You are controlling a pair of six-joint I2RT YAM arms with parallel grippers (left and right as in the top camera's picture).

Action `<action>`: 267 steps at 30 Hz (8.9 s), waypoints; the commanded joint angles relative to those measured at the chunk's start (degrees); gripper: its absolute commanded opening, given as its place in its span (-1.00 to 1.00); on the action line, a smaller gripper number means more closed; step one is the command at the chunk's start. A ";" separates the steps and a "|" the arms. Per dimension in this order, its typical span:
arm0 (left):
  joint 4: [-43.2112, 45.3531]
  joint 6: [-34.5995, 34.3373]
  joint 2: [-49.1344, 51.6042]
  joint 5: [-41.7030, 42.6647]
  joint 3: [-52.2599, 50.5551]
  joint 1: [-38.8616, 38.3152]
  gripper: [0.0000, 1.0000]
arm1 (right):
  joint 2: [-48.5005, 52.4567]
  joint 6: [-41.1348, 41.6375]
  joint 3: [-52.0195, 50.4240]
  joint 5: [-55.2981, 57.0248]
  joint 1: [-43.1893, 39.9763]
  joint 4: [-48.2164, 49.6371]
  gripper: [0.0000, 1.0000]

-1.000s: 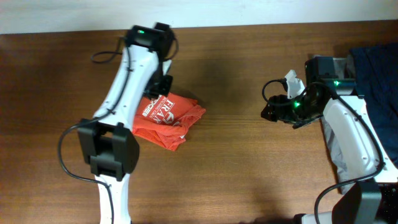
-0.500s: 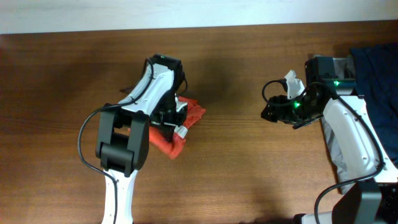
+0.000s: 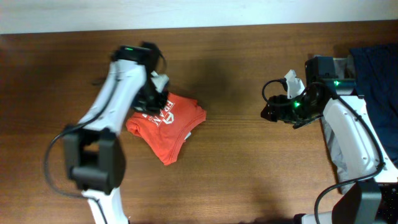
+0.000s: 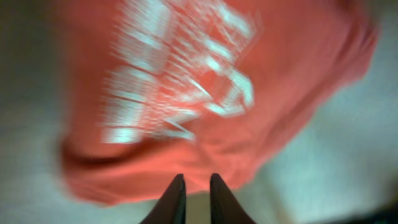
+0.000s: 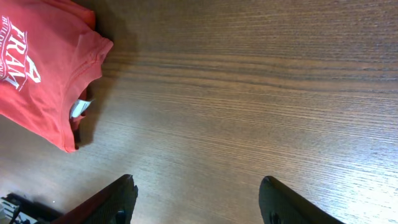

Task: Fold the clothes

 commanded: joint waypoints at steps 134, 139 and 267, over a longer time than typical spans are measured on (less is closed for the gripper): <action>-15.41 5.88 -29.51 1.46 28.15 -3.56 0.99 | -29.94 -5.25 27.39 -0.35 -0.33 -9.70 0.97; -9.97 5.33 -29.14 5.86 26.32 -3.56 0.99 | -29.94 -5.25 27.39 -0.33 -0.33 -9.68 0.98; 76.91 7.08 -108.10 -0.79 -97.29 11.69 0.99 | -90.33 -1.97 -66.01 16.17 1.57 33.51 0.98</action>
